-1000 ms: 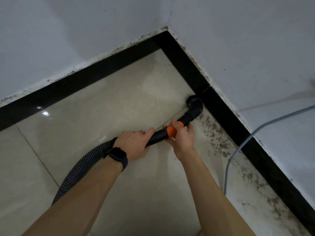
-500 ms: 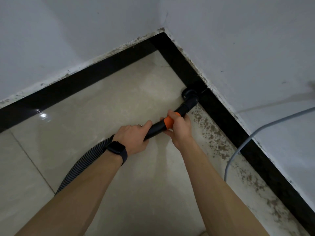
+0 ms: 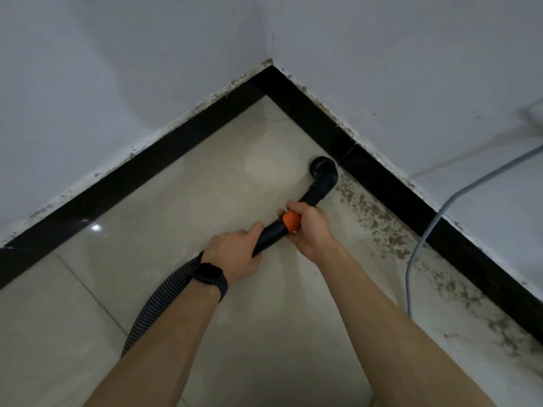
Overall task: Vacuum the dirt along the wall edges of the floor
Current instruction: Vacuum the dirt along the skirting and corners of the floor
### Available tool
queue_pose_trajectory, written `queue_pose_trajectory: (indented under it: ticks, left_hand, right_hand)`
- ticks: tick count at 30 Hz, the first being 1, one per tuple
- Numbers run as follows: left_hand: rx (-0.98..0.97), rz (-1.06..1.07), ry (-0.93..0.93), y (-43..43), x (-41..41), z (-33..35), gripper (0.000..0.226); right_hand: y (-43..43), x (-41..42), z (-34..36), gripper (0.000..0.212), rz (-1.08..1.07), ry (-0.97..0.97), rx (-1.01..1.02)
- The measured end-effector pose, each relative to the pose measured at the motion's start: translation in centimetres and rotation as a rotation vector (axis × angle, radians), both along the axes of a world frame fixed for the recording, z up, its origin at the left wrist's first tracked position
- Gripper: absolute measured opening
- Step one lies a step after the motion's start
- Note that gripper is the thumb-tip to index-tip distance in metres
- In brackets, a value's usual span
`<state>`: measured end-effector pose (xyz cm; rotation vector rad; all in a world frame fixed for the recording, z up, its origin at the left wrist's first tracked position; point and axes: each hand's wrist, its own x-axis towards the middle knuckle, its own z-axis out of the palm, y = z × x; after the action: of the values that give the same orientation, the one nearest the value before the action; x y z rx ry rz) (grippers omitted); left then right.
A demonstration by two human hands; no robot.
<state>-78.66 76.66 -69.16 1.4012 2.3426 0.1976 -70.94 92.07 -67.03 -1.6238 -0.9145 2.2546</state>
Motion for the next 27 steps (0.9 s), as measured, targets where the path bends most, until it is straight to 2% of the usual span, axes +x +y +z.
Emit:
queue_pose_trajectory:
  ticks: [5,10,14,20,27]
  left_hand:
    - [-0.013,0.022,-0.003,-4.4,0.0,0.1,0.036]
    - [-0.010,0.053,-0.025,-7.8,0.7,-0.1,0.035]
    - [-0.037,0.039,-0.017,-9.4,1.6,0.1,0.034]
    - [-0.033,-0.011,-0.021,-9.7,3.5,0.5,0.035]
    - [-0.047,0.009,-0.032,-7.4,3.4,0.7,0.034]
  right_hand:
    - [-4.4,0.1,0.1,0.030,-0.019,-0.009,-0.023]
    - [-7.9,0.4,0.3,0.039,-0.019,-0.018,-0.024]
    - [-9.6,1.9,0.3,0.039,-0.002,-0.026,-0.036]
    - [-10.3,4.5,0.3,0.029,-0.035,-0.011,-0.055]
    - [-8.3,4.0,0.8,0.035,-0.056,-0.034,-0.020]
